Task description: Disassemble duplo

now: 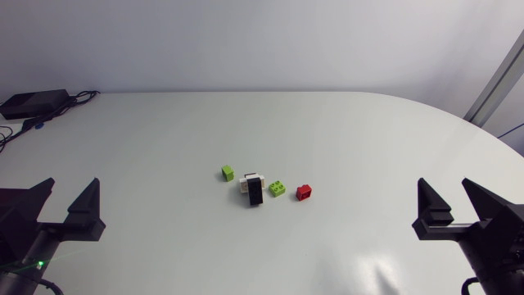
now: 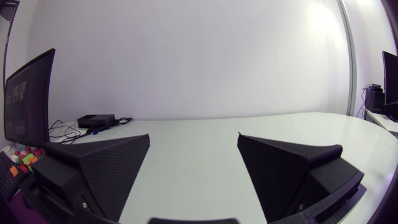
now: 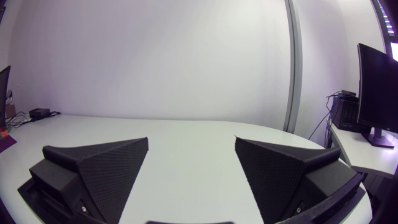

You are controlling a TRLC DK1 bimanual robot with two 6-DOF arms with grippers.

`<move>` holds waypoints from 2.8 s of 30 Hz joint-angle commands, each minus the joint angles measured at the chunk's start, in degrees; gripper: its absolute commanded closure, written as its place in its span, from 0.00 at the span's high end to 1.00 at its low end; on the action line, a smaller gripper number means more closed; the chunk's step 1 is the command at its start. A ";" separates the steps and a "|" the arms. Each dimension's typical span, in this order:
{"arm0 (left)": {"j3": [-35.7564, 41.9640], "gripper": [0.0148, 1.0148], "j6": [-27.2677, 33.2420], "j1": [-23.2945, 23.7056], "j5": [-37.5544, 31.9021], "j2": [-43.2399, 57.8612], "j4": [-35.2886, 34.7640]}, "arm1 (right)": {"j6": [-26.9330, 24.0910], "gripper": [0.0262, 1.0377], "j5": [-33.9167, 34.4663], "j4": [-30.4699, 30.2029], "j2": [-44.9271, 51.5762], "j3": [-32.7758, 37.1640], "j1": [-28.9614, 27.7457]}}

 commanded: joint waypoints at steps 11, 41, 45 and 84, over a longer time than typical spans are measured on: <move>-0.97 0.97 -1.11 -0.52 0.14 -0.95 -0.10 | 1.19 0.96 0.06 -0.84 -0.41 -2.11 0.46; 30.14 0.94 -4.98 -3.51 -0.21 37.19 -9.77 | 3.57 0.96 0.85 -4.97 23.68 21.97 12.06; 36.21 0.94 0.38 -6.59 -0.04 49.67 -12.67 | 4.44 0.96 0.14 -4.45 34.31 26.63 12.50; 56.60 0.89 26.05 -12.74 18.33 98.45 -11.70 | 4.09 0.96 -7.77 -19.12 96.54 62.84 37.90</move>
